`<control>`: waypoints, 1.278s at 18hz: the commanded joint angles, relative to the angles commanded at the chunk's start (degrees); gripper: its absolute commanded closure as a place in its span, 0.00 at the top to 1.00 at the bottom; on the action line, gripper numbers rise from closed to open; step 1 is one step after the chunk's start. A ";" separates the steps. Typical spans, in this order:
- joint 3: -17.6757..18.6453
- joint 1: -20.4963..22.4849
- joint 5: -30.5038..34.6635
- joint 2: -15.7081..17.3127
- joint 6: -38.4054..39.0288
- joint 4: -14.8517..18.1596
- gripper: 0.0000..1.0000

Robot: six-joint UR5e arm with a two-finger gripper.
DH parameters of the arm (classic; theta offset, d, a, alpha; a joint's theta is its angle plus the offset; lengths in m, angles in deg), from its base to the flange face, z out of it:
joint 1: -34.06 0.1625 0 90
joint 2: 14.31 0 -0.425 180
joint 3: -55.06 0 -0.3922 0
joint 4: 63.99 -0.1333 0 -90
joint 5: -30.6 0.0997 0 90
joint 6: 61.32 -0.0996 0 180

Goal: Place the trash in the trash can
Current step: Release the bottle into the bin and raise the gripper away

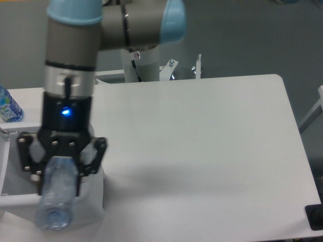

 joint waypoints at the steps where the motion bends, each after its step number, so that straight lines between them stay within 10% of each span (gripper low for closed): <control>1: 0.09 0.00 -0.09 0.27 -0.61 -0.09 1.00; 14: -0.97 11.76 1.05 3.51 -7.73 0.09 1.00; 23: 7.38 18.71 13.88 9.14 -36.80 8.86 1.00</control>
